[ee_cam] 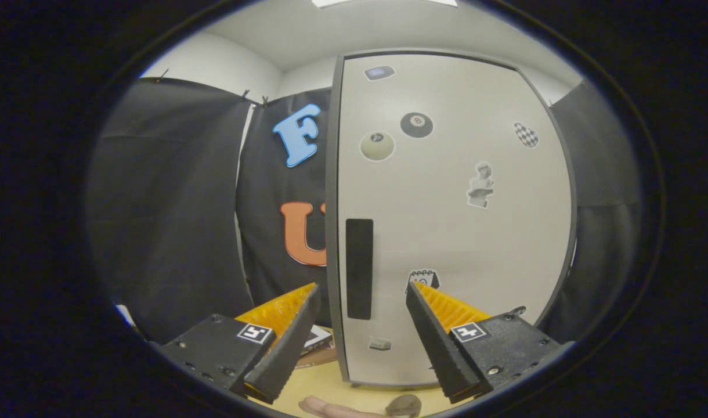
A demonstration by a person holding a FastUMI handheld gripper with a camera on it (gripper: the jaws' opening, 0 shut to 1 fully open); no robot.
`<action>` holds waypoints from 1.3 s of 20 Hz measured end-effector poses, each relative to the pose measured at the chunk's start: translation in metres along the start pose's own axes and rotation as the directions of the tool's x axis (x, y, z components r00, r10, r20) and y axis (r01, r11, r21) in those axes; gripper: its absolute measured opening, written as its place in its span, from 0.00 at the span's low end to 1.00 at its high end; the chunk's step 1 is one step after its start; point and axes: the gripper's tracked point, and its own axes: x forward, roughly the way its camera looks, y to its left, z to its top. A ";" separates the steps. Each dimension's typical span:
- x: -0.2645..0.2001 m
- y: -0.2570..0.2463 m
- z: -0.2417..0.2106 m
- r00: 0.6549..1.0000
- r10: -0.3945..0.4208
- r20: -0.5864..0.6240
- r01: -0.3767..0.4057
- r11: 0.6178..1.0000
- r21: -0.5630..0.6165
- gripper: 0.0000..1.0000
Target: Open the shoe cabinet door, grab the shoes and put them into the shoe cabinet, then close the shoe cabinet door.
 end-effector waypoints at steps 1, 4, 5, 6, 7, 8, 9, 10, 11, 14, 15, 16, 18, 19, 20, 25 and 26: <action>0.012 0.000 0.000 1.000 -0.004 -0.005 0.004 1.000 0.004 0.96; 0.043 -0.008 -0.001 0.999 -0.038 -0.031 0.038 0.999 0.014 0.88; 0.050 -0.003 -0.001 0.999 -0.016 -0.038 0.017 0.999 0.036 0.84; 0.051 0.002 0.001 0.999 0.017 -0.045 -0.014 0.998 0.059 0.73; 0.054 0.005 -0.001 0.999 0.026 -0.048 -0.022 0.997 0.079 0.61; 0.053 0.005 0.001 0.999 0.034 -0.038 -0.031 0.996 0.085 0.49; 0.053 0.004 -0.001 0.998 0.035 -0.048 -0.032 0.997 0.064 0.36; 0.052 0.003 -0.002 0.998 0.037 -0.053 -0.035 0.998 0.049 0.33; 0.049 0.003 -0.002 0.997 0.050 -0.053 -0.047 0.998 0.049 0.33; 0.041 0.003 -0.002 0.992 0.117 -0.039 -0.114 0.991 0.065 0.29; 0.038 0.002 -0.001 0.990 0.134 -0.034 -0.132 0.990 0.056 0.29; 0.035 0.002 -0.002 0.988 0.148 -0.031 -0.147 0.988 0.043 0.29; 0.028 0.001 -0.001 0.984 0.172 -0.037 -0.171 0.985 0.031 0.29; 0.024 0.000 0.000 0.982 0.184 -0.045 -0.183 0.983 0.036 0.29; 0.019 0.000 0.000 0.979 0.196 -0.054 -0.194 0.980 0.040 0.29; -0.023 -0.010 0.001 0.957 0.279 -0.074 -0.278 0.960 0.023 0.28; -0.036 -0.016 0.000 0.951 0.298 -0.078 -0.298 0.955 0.016 0.28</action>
